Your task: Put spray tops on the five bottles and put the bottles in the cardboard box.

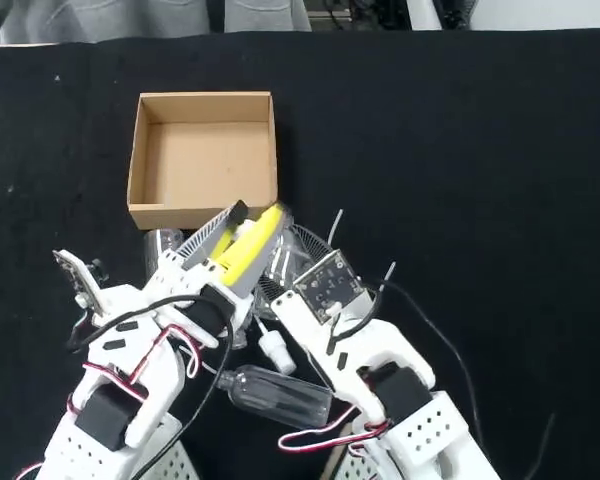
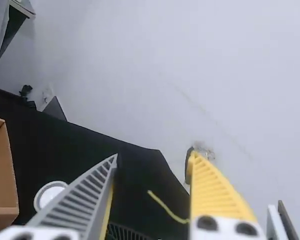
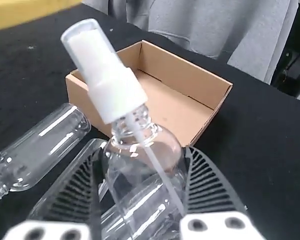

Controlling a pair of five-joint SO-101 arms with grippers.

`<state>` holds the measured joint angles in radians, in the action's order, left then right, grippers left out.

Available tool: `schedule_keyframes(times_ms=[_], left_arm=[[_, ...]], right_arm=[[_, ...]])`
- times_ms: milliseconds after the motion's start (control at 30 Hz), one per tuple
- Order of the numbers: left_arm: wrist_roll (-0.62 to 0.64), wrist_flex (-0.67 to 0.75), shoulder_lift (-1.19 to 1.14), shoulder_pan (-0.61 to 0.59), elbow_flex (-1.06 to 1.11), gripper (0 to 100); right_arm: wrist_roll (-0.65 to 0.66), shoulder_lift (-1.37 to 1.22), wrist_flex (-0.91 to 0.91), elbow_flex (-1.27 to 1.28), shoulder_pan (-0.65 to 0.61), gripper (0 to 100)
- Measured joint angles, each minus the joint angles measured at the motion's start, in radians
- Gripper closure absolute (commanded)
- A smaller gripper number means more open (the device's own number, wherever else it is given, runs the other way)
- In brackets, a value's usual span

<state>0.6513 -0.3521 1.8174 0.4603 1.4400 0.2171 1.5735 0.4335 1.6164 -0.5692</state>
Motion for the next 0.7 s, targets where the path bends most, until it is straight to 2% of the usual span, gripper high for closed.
schedule_keyframes(times_ms=[133,300,533,700], left_arm=[[0.000,0.000,0.000,-0.009,0.000,82],[0.029,0.000,0.000,-0.087,0.000,88],[0.041,0.000,0.000,-0.184,0.000,89],[0.043,0.000,0.000,-0.250,0.000,89]], right_arm=[[0.000,0.000,0.000,0.000,0.000,93.2],[0.000,0.000,0.000,0.000,0.000,93.2],[-0.005,0.000,-0.002,0.000,0.009,93.1],[-0.130,0.000,-0.063,0.000,0.072,92.7]])
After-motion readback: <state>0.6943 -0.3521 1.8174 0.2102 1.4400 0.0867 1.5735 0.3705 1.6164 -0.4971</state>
